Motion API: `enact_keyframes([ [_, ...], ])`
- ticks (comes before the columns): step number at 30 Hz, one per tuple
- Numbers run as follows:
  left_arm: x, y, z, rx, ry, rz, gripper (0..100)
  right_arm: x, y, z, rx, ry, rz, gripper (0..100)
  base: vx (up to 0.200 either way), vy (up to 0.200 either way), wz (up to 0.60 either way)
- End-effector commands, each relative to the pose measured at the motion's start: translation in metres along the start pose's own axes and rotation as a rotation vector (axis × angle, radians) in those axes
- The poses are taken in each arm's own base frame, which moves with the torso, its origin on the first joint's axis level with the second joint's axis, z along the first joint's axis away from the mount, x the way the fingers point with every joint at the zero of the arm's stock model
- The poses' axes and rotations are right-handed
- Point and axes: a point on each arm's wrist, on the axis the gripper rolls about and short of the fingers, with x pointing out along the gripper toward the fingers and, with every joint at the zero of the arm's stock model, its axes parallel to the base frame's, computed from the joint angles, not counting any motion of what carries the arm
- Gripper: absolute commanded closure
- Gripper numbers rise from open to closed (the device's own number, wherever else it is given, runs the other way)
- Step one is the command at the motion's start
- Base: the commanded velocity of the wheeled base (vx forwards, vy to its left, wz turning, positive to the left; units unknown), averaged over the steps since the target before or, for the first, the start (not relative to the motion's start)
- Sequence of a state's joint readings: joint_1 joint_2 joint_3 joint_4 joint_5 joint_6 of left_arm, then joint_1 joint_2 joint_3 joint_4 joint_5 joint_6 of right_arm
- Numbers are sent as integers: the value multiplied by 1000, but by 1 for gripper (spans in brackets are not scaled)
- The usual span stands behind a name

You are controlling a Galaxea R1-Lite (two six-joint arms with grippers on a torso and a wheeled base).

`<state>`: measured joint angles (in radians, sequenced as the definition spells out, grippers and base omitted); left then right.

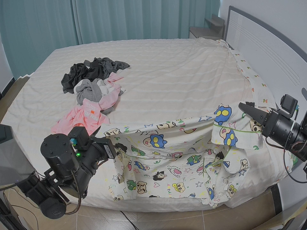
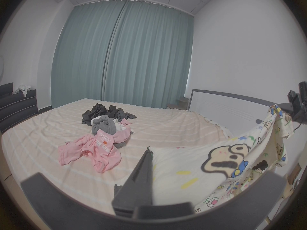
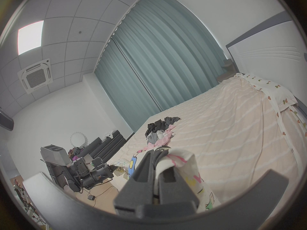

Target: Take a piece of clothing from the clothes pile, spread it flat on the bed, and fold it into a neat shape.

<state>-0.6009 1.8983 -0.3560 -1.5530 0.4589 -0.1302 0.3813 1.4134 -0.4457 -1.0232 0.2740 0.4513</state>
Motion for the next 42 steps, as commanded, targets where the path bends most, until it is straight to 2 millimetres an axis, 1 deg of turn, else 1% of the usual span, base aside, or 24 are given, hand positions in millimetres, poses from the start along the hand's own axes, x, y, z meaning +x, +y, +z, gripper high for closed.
enact_keyframes([
  [1, 32, 1, -20, 10, 11, 44, 100, 12, -15, -10, 16, 45, -48, 100, 200, 0, 0],
  [4, 46, 3, -30, 13, 16, 66, 100, 21, -25, -13, 20, 45, -71, 100, 200, 0, 0],
  [8, 66, 6, -48, 23, 36, 92, 100, 33, -46, -22, 26, 46, -115, 100, 200, 0, 0],
  [10, 70, 6, -55, 28, 47, 95, 100, 38, -53, -27, 34, 52, -126, 100, 200, 0, 0],
  [12, 77, 4, -64, 32, 59, 97, 100, 49, -64, -38, 61, 58, -136, 100, 200, 0, 0],
  [13, 78, 4, -65, 33, 58, 96, 100, 51, -65, -39, 65, 56, -135, 100, 200, 0, 0],
  [14, 80, 4, -68, 34, 59, 98, 100, 53, -68, -40, 71, 52, -136, 100, 0, 0, 0],
  [16, 91, 6, -74, 36, 63, 113, 100, 65, -77, -46, 97, 38, -140, 100, 0, 0, 0],
  [18, 96, 8, -77, 37, 65, 121, 100, 71, -82, -49, 100, 33, -147, 100, 0, 0, 0],
  [19, 102, 8, -80, 35, 67, 127, 100, 81, -92, -53, 102, 29, -162, 100, 0, 0, 0],
  [20, 105, 8, -82, 37, 71, 128, 100, 85, -97, -56, 105, 31, -173, 100, 0, 0, 0],
  [24, 115, 8, -86, 48, 95, 140, 100, 95, -110, -65, 115, 46, -196, 100, 0, 0, 0],
  [26, 127, 11, -85, 50, 102, 158, 100, 101, -120, -67, 117, 46, -209, 100, 0, 0, 0],
  [29, 138, 13, -86, 50, 110, 172, 100, 107, -132, -71, 123, 47, -228, 100, 0, 0, 0],
  [32, 147, 15, -90, 53, 119, 184, 100, 113, -142, -74, 125, 44, -242, 100, 0, 0, 0],
  [34, 159, 18, -96, 54, 124, 197, 100, 120, -153, -78, 125, 44, -254, 100, 0, 0, 0],
  [35, 164, 20, -99, 53, 128, 205, 0, 123, -157, -79, 125, 42, -258, 100, 0, 0, 0],
  [37, 175, 24, -104, 50, 131, 220, 0, 129, -165, -81, 129, 43, -264, 100, 0, 0, 0],
  [38, 179, 25, -106, 47, 132, 223, 0, 131, -167, -83, 131, 48, -265, 0, 0, 0, 0],
  [40, 187, 26, -111, 32, 130, 229, 0, 136, -173, -87, 135, 53, -266, 0, 0, 0, 0],
  [42, 190, 25, -114, 20, 126, 229, 0, 140, -176, -86, 135, 42, -262, 0, 0, 0, 0],
])
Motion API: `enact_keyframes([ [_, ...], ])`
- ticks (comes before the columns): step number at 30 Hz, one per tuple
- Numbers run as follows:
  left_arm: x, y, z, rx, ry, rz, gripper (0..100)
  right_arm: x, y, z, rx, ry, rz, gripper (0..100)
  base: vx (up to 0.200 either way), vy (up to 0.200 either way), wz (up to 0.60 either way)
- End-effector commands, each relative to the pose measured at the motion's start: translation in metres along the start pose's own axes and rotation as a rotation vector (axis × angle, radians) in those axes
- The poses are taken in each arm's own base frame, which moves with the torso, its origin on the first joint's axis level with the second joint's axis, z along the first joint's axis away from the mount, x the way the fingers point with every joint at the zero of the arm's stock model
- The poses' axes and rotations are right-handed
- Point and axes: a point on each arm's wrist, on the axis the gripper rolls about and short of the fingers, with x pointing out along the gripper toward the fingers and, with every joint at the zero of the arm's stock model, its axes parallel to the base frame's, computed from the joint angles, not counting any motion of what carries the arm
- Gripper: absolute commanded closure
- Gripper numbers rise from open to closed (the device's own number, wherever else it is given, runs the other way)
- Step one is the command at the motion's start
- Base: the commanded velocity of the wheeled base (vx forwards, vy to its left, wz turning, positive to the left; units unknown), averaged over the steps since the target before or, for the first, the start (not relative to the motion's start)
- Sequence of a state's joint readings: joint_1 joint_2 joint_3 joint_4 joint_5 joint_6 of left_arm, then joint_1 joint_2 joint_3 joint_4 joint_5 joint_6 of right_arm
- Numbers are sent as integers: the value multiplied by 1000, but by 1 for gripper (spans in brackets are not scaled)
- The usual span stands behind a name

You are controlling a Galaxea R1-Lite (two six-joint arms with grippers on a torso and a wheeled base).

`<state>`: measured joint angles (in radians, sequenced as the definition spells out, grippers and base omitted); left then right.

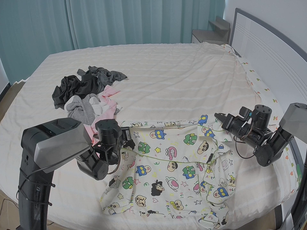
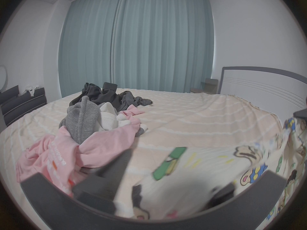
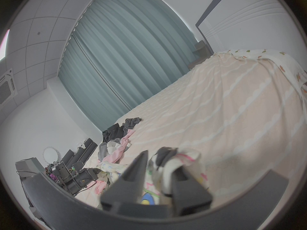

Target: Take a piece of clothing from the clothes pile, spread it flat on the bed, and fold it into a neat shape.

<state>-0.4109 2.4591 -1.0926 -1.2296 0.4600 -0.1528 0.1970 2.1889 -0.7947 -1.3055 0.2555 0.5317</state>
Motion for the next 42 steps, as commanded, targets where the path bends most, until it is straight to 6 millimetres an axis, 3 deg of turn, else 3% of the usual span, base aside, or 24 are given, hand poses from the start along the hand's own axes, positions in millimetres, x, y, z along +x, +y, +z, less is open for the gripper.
enact_keyframes([
  [1, 19, 2, -20, -13, 17, 20, 0, 19, -20, -8, 25, 5, -19, 0, 0, 0, 0],
  [8, 28, 7, -10, -74, -28, 40, 0, 32, -22, 31, 274, -155, -3, 0, 0, 0, 0],
  [13, 36, 19, -2, -104, -54, 69, 0, 32, -42, 38, 360, -146, -81, 0, 0, 0, 0],
  [20, 48, 41, 8, -119, -86, 120, 0, 29, -62, 69, 582, -187, -143, 0, 0, 0, 0],
  [28, 58, 68, 11, -113, -74, 185, 0, 22, -75, 74, 606, -208, -180, 0, 0, 0, 0],
  [35, 57, 75, 17, -121, -84, 198, 0, 22, -72, 71, 615, -176, -218, 0, 0, 0, 0],
  [36, 46, 76, 30, -127, -89, 196, 0, 20, -74, 78, 622, -200, -246, 0, 0, 0, 0],
  [37, 45, 76, 31, -128, -89, 196, 0, 20, -74, 78, 622, -199, -247, 0, 0, 0, 0],
  [39, 17, 77, 51, -159, -75, 188, 0, 14, -64, 75, 645, -180, -248, 0, 0, 0, 0],
  [40, 17, 77, 51, -159, -75, 188, 0, 14, -64, 75, 645, -180, -248, 0, 0, 0, 0],
  [41, -7, 75, 58, -210, -50, 167, 0, 10, -44, 70, 692, -150, -224, 0, 0, 0, 0],
  [42, -8, 74, 59, -213, -50, 165, 0, 10, -43, 69, 696, -148, -222, 0, 0, 0, 0],
])
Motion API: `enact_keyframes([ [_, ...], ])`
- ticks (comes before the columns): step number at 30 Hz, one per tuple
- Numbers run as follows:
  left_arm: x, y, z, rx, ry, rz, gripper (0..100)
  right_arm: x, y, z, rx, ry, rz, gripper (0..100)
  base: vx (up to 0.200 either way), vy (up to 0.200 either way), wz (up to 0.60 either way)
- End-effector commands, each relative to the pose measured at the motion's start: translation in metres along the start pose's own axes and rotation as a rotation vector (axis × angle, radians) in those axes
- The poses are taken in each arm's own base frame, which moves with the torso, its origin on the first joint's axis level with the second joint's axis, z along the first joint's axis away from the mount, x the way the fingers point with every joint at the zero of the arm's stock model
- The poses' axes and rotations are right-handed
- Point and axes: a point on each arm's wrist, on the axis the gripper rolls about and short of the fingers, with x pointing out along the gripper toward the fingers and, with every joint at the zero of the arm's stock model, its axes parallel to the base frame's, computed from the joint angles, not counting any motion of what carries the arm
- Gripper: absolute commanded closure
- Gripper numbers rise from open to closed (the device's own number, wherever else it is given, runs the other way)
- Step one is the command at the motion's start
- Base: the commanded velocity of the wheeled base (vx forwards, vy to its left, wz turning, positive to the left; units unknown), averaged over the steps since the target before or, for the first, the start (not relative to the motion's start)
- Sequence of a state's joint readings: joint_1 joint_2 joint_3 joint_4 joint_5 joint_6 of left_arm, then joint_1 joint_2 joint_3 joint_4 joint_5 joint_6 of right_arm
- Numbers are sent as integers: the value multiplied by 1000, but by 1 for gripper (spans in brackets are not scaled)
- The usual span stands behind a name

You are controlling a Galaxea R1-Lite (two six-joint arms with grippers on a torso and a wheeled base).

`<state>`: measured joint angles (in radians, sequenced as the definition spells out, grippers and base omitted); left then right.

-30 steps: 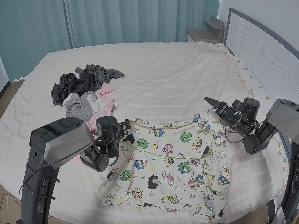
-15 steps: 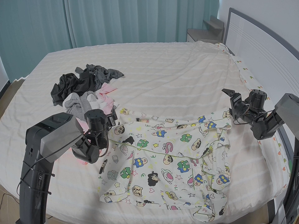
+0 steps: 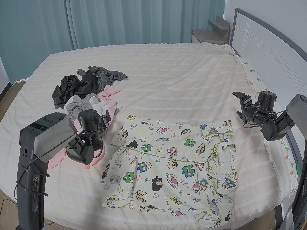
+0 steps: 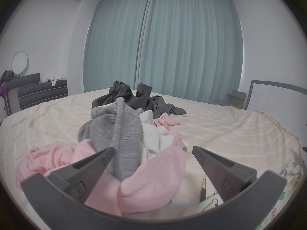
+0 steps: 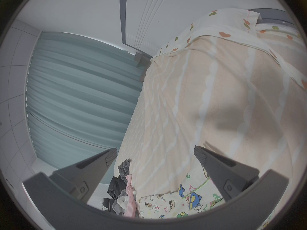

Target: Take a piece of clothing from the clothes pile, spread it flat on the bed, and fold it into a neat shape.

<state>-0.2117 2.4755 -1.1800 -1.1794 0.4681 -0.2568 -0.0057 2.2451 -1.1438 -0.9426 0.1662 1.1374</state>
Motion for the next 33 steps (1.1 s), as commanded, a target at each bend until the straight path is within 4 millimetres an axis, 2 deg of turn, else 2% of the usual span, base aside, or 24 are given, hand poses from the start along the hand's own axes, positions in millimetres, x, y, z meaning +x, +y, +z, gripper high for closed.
enact_keyframes([
  [1, -67, 4, 41, -109, 50, -38, 0, -27, 33, -34, 91, 87, 21, 0, 0, 0, 0],
  [2, -70, 5, 40, -114, 57, -40, 0, -28, 35, -36, 96, 94, 22, 0, 0, 0, 0],
  [3, -88, 7, 38, -156, 95, -46, 0, -36, 42, -58, 106, 154, 17, 0, 0, 0, 0],
  [6, -123, 14, 44, -311, 158, -82, 0, -46, 50, -93, 93, 248, 14, 0, 0, 0, 0],
  [7, -128, 15, 46, -338, 167, -91, 0, -46, 50, -97, 92, 257, 12, 0, 0, 0, 0],
  [8, -144, 19, 50, -412, 205, -129, 0, -47, 52, -107, 86, 278, 13, 0, 0, 0, 0],
  [12, -180, 32, 64, -549, 269, -207, 0, -38, 46, -127, 73, 288, -18, 0, 0, 0, 0],
  [17, -192, 32, 77, -608, 287, -292, 0, -34, 32, -156, 43, 317, -111, 0, 0, 0, 0],
  [23, -191, 34, 78, -609, 282, -284, 0, -31, 8, -181, -25, 312, -233, 0, 0, 0, 0],
  [27, -190, 34, 77, -605, 284, -283, 0, -16, -9, -179, -115, 240, -275, 0, 0, 0, 0],
  [33, -190, 34, 77, -604, 282, -284, 0, -6, -23, -166, -192, 163, -319, 0, 0, 0, 0],
])
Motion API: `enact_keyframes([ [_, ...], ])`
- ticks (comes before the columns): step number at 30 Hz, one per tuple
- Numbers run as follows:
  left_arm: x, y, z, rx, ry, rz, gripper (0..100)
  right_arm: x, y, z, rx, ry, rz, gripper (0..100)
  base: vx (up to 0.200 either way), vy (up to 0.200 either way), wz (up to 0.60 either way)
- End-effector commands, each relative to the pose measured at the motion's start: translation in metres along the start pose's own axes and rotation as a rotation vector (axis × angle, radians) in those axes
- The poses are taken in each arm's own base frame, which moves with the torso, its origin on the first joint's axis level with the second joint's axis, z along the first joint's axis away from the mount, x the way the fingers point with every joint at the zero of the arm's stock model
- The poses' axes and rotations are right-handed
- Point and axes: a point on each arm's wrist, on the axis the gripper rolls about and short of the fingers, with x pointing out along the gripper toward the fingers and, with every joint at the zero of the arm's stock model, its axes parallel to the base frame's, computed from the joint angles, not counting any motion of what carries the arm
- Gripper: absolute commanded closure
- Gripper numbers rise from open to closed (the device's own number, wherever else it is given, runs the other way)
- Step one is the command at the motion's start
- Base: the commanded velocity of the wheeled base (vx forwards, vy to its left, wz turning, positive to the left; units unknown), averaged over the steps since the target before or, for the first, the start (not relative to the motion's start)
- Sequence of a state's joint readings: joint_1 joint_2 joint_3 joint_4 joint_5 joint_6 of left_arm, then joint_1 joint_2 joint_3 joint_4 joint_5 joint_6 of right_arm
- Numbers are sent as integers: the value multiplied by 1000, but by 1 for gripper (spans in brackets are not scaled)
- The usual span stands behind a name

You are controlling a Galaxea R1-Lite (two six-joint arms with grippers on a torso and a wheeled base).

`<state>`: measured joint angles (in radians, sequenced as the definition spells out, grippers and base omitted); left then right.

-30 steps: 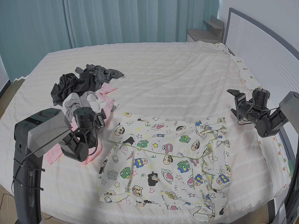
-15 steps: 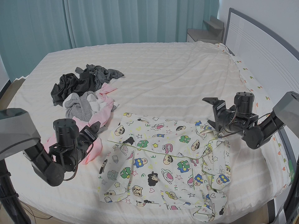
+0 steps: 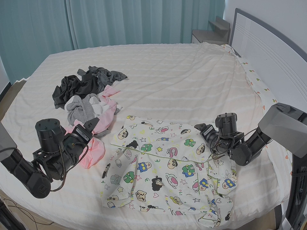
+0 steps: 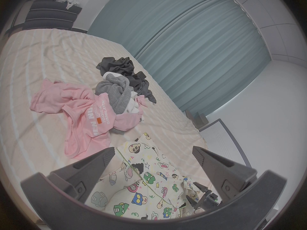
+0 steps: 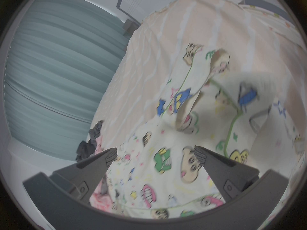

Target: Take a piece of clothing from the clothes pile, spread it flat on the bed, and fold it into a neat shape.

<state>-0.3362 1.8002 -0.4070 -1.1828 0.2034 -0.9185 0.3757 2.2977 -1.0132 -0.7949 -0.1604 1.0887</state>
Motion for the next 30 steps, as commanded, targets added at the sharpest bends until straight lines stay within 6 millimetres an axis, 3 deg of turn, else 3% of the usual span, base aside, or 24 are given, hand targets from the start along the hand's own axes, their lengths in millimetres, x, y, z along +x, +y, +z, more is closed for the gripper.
enact_keyframes([
  [1, -1, -1, 1, 0, -4, -3, 0, 16, -19, 2, -32, -33, -55, 0, 0, 0, 0],
  [7, -1, -1, 1, 0, -6, -4, 0, 33, -18, 11, -79, -123, -74, 0, 0, 0, 0],
  [14, 0, -1, 1, 0, -6, -4, 0, 62, -2, 18, -138, -183, -11, 0, 0, 0, 0],
  [19, 0, 0, 1, 0, -6, -1, 0, 82, 19, 50, -174, -299, 78, 0, 0, 0, 0],
  [26, 0, 0, 2, -1, -8, -2, 0, 79, 51, 107, -208, -460, 188, 0, 0, 0, 0],
  [30, 1, 0, 2, -1, -9, -3, 0, 77, 54, 115, -229, -456, 208, 0, 0, 0, 0],
])
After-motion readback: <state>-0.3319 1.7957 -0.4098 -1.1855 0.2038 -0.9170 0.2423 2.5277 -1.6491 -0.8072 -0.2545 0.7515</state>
